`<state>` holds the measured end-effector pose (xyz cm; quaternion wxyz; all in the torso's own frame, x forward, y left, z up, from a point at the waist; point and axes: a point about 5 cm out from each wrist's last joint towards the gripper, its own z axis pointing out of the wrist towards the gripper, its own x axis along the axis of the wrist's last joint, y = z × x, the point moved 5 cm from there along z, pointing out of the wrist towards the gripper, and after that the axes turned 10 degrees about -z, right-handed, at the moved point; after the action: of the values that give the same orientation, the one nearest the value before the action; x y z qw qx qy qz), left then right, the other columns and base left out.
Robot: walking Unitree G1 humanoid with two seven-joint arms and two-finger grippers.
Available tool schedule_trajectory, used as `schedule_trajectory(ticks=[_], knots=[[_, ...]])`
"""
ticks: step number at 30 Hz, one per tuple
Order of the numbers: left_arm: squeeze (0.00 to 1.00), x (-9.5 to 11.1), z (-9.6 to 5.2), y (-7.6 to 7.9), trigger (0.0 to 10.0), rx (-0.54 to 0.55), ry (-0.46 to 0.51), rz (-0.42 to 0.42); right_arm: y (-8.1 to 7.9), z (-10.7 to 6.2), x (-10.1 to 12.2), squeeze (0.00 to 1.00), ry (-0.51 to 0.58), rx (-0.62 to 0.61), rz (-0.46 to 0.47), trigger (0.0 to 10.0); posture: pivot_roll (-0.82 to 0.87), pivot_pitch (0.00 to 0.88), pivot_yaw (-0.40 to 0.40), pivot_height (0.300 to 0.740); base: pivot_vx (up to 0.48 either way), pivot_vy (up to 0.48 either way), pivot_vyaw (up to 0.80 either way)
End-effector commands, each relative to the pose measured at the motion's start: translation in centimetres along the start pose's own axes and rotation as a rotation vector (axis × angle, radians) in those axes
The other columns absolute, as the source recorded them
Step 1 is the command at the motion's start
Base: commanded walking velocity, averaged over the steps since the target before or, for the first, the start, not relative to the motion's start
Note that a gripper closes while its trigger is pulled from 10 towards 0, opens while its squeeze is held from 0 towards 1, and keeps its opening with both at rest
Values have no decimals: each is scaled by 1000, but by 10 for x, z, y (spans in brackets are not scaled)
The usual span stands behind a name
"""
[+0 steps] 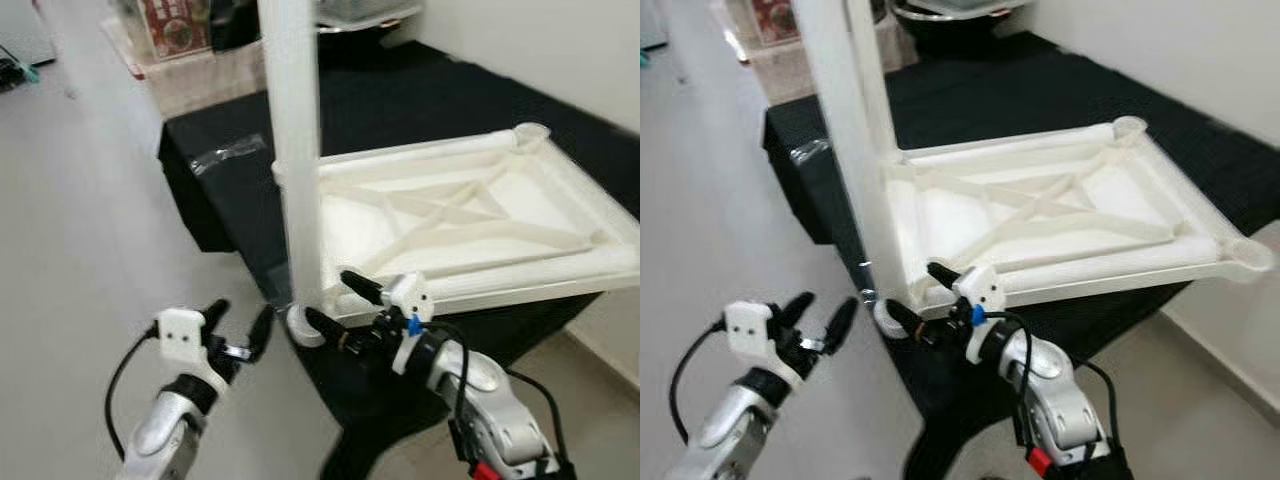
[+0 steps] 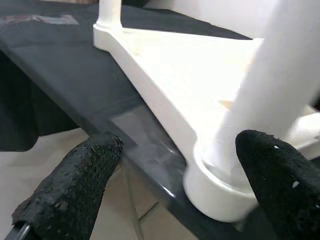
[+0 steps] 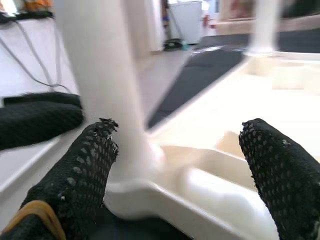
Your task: Building children table
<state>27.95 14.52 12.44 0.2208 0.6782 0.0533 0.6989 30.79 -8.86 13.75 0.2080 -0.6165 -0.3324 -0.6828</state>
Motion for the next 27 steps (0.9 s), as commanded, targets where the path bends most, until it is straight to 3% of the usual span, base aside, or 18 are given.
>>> schedule_trajectory(ticks=[1,20,27], knots=[[0,-5,-4,-9,10000,28,-25,11,-7,3,-1,0,5,20,12,10000,-14,154,31,740,0,-450,0],[0,-3,-3,-10,10000,36,-18,11,-4,5,-1,0,0,14,15,10000,-13,161,30,740,0,-449,0],[0,-2,-2,-12,10000,52,-13,23,14,6,-1,0,-10,-101,2,10000,-14,163,29,740,0,-449,0]])
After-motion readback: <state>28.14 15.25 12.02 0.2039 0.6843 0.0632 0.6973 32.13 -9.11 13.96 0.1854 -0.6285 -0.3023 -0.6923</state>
